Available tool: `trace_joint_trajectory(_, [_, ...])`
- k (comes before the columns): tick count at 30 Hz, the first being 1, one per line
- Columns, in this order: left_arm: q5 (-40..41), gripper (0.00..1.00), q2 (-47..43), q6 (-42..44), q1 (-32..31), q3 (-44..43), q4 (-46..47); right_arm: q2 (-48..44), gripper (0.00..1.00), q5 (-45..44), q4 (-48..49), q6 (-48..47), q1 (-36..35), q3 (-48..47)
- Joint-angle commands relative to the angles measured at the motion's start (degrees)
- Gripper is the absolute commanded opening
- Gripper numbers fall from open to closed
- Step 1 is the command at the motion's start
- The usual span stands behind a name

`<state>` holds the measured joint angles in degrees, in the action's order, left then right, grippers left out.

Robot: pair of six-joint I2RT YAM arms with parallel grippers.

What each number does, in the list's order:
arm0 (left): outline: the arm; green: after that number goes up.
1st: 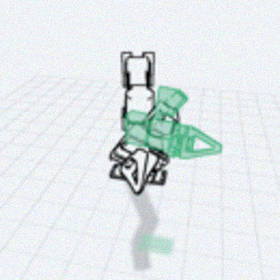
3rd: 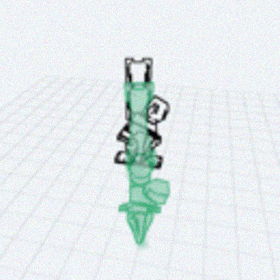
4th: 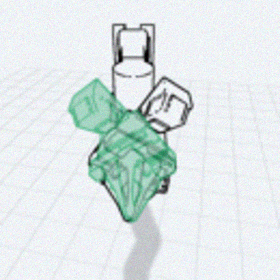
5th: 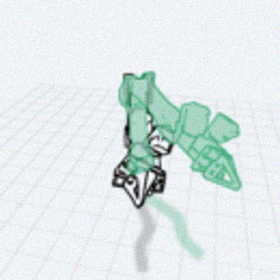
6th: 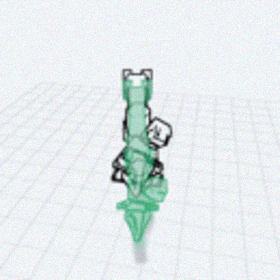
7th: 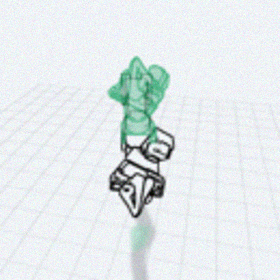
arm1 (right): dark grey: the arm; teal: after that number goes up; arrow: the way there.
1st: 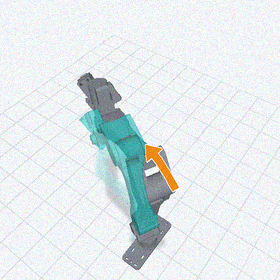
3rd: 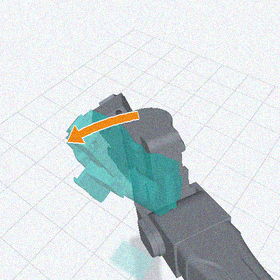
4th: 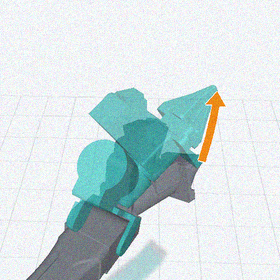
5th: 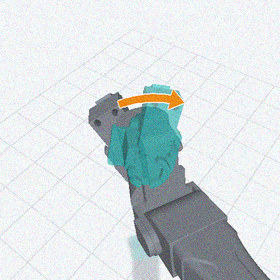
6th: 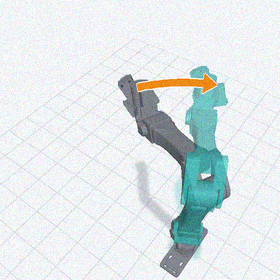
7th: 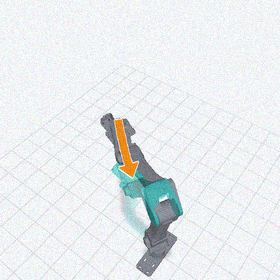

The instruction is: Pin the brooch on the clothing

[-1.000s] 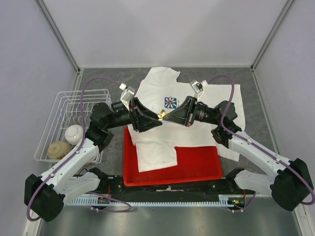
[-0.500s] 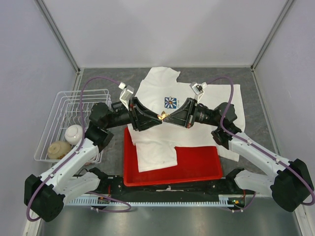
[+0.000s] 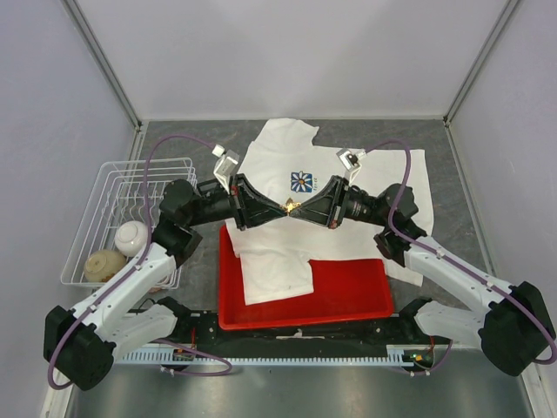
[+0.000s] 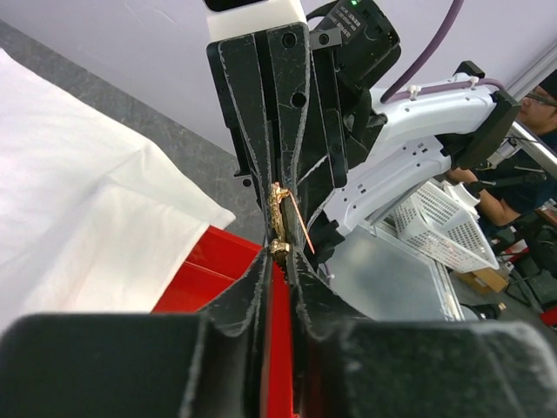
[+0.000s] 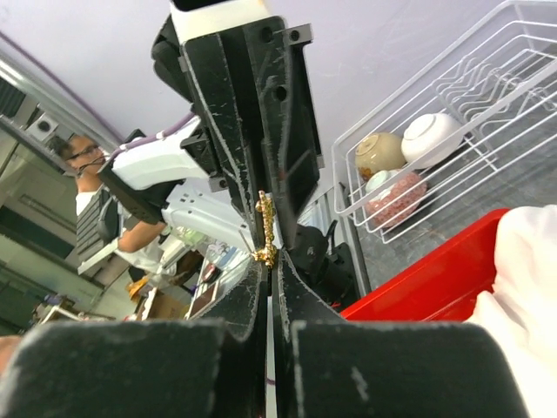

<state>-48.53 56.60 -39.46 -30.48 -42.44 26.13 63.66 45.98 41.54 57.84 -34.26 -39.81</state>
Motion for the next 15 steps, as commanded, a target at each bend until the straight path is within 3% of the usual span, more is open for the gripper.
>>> trace_joint_trajectory(1, [-0.6,0.1,2.5,-0.2,0.3,-3.9,-1.2,-1.3,0.05,1.0,0.8,-2.0,-0.6,1.1])
trace_joint_trajectory(2, [-0.8,0.06,3.1,1.0,0.3,-6.0,-7.6,-1.3,0.16,1.1,-0.9,-3.1,-0.5,0.7])
trace_joint_trajectory(3, [-0.7,0.02,3.3,5.7,0.3,-7.6,-12.2,-1.3,0.48,2.0,-3.3,-4.8,-0.2,0.3])
trace_joint_trajectory(4, [1.5,0.02,4.0,9.5,0.3,-9.3,-18.9,-1.5,0.59,2.5,-9.7,-8.8,0.2,-1.1])
trace_joint_trajectory(5, [3.8,0.02,4.0,14.4,0.3,-13.5,-32.8,-2.1,0.65,3.2,-12.8,-11.2,2.0,-1.7])
trace_joint_trajectory(6, [7.3,0.02,4.2,24.0,0.2,-15.6,-40.6,-2.7,0.72,4.0,-15.5,-13.4,3.2,-2.0])
trace_joint_trajectory(7, [16.9,0.02,4.6,28.2,0.2,-17.6,-46.4,-4.4,0.75,5.3,-21.6,-18.9,4.4,-2.5])
trace_joint_trajectory(10, [32.5,0.02,7.5,42.4,-0.1,-23.7,-63.0,-6.2,0.81,7.4,-32.7,-25.7,10.1,-3.6])
trace_joint_trajectory(15, [48.4,0.02,13.4,53.8,-4.6,-25.2,-74.6,-5.0,0.96,7.8,-40.1,-31.8,15.2,-4.7])
